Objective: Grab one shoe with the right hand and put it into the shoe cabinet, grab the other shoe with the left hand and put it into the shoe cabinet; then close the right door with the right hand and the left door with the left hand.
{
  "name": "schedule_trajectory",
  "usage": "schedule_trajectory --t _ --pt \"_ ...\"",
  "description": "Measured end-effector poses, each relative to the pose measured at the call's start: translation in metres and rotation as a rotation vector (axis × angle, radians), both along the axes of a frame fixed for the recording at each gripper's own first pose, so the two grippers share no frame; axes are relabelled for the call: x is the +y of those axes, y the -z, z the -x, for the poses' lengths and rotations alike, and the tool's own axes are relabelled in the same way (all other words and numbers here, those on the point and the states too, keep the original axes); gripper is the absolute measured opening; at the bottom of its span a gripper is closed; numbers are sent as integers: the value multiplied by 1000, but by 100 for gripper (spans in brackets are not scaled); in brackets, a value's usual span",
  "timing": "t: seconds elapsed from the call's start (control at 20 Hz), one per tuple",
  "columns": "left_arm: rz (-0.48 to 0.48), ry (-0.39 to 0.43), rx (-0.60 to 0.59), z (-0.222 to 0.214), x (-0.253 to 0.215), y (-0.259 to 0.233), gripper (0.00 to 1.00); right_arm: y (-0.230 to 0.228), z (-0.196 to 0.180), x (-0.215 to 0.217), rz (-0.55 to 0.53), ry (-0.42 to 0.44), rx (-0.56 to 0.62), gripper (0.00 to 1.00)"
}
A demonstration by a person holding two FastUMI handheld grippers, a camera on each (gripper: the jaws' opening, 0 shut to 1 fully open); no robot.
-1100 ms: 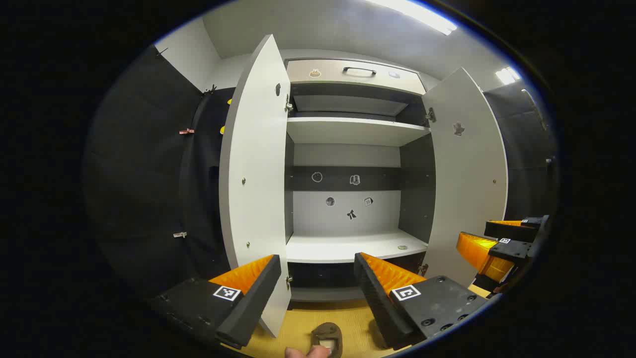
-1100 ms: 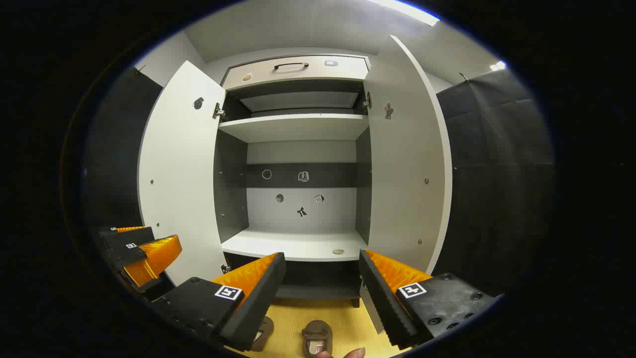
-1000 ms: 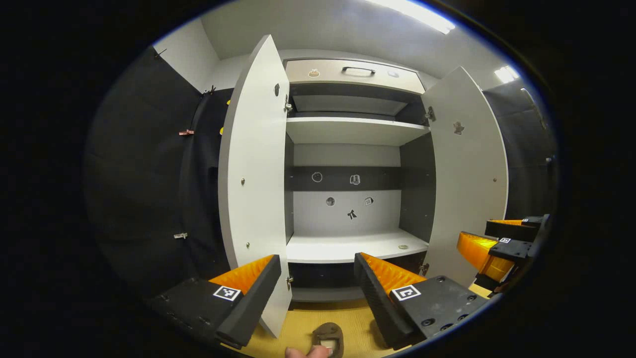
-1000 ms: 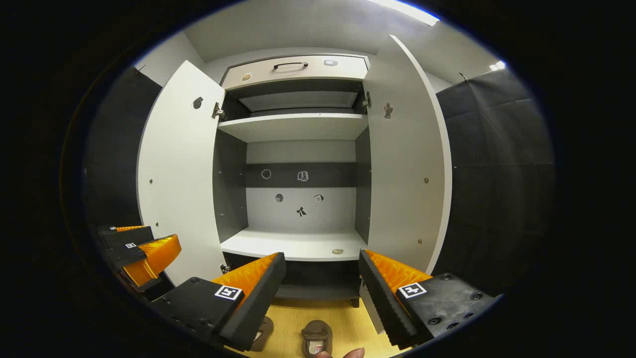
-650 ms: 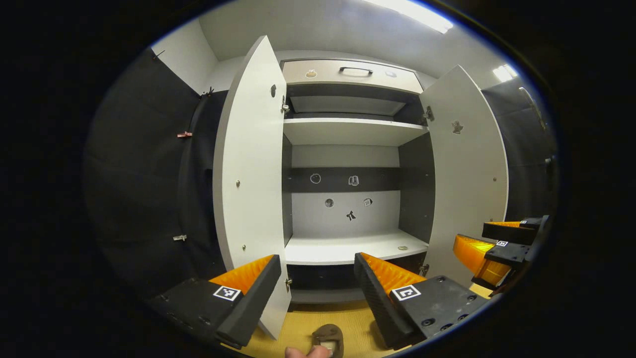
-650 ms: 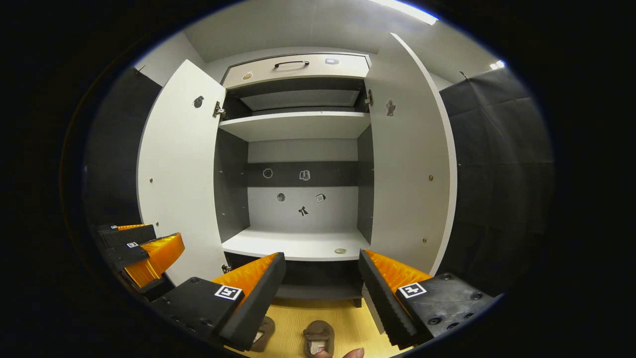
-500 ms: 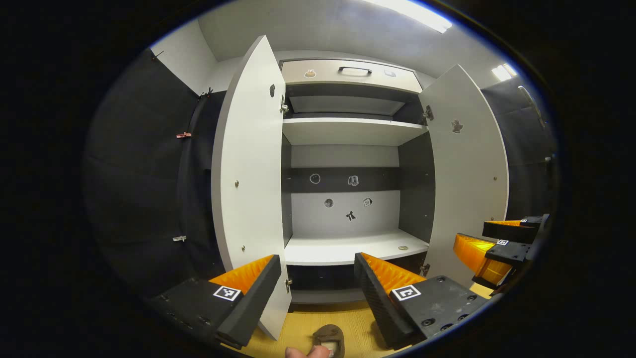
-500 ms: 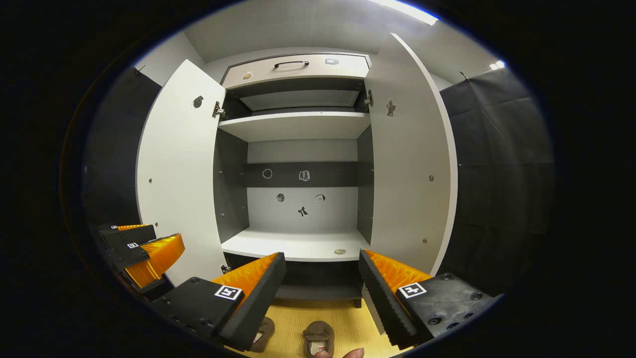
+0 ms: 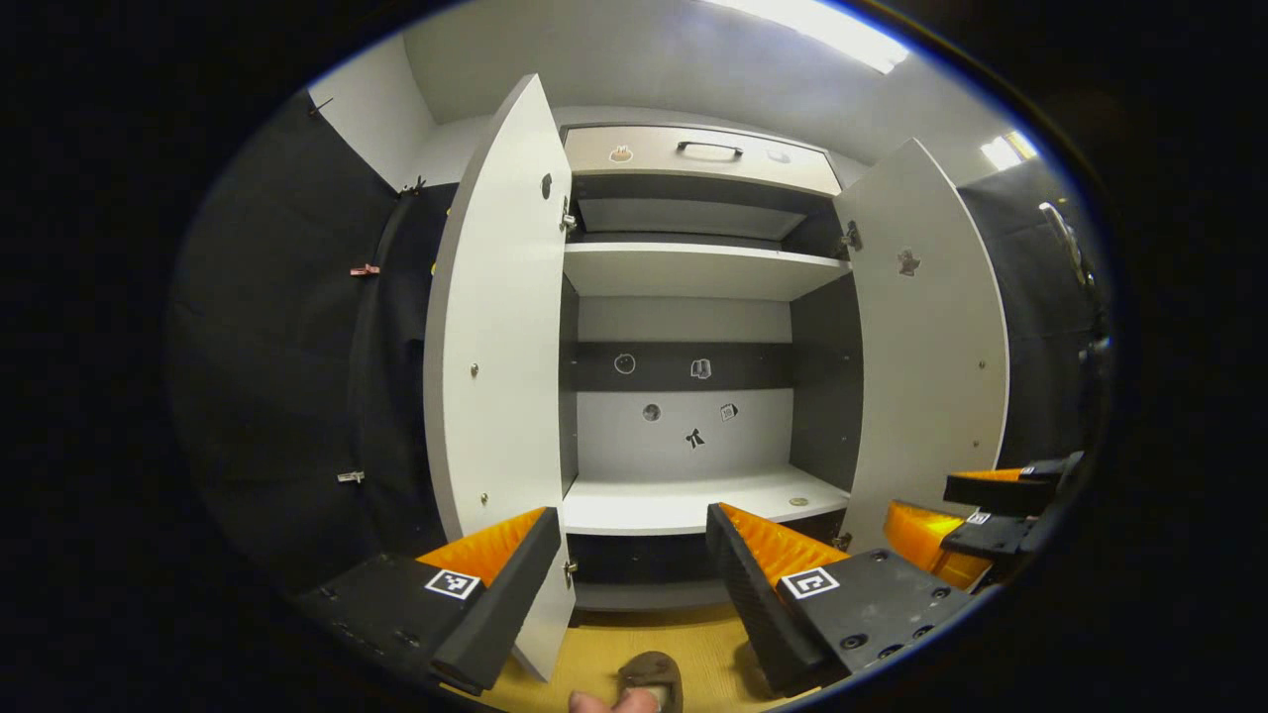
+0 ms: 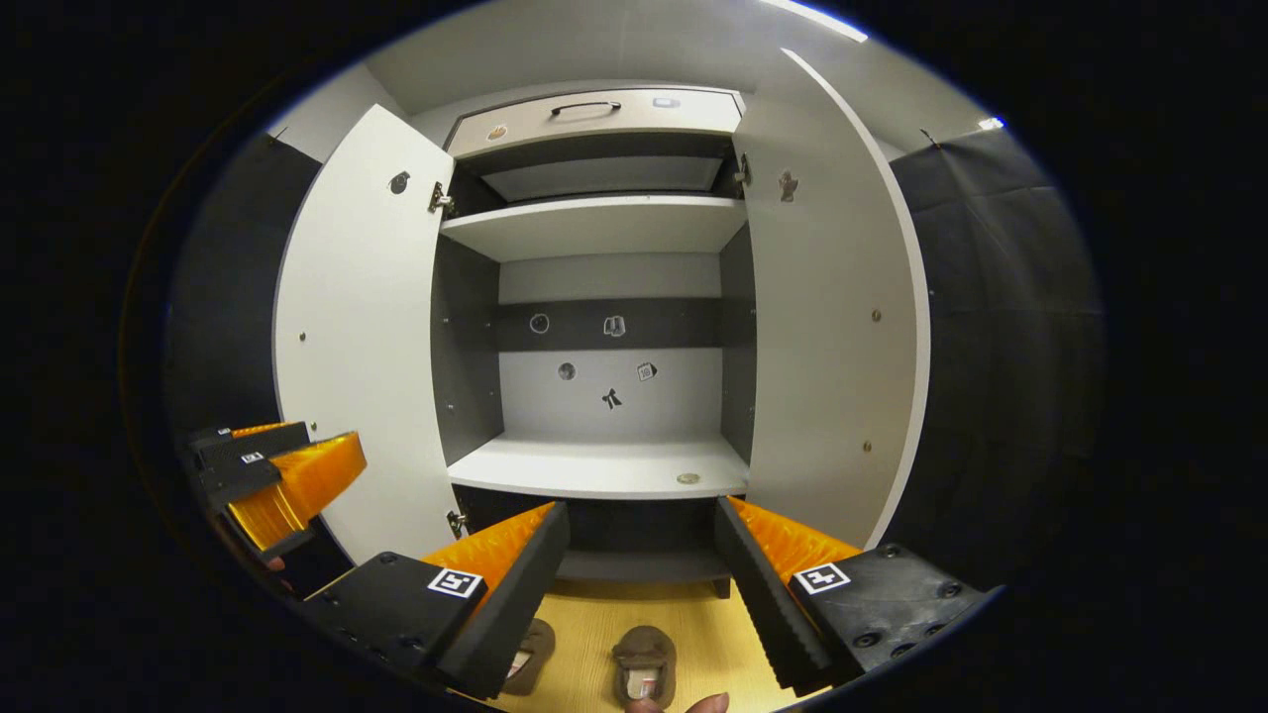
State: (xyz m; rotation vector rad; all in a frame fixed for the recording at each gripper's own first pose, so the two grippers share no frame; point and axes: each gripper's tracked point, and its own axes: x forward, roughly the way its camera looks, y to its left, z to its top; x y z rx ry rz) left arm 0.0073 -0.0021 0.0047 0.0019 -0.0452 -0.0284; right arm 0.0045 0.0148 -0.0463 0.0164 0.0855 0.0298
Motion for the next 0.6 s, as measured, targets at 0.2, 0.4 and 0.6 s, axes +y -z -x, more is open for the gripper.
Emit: schedule_trajectory --t 0.2,0.4,0.6 --pt "-25 -5 8 2 5 7 95 65 6 14 -40 -43 142 98" --pt "-27 -7 34 6 7 23 95 144 14 26 -89 -79 321 98" --pt "-32 -10 74 9 9 41 95 211 14 29 -99 -92 447 99"
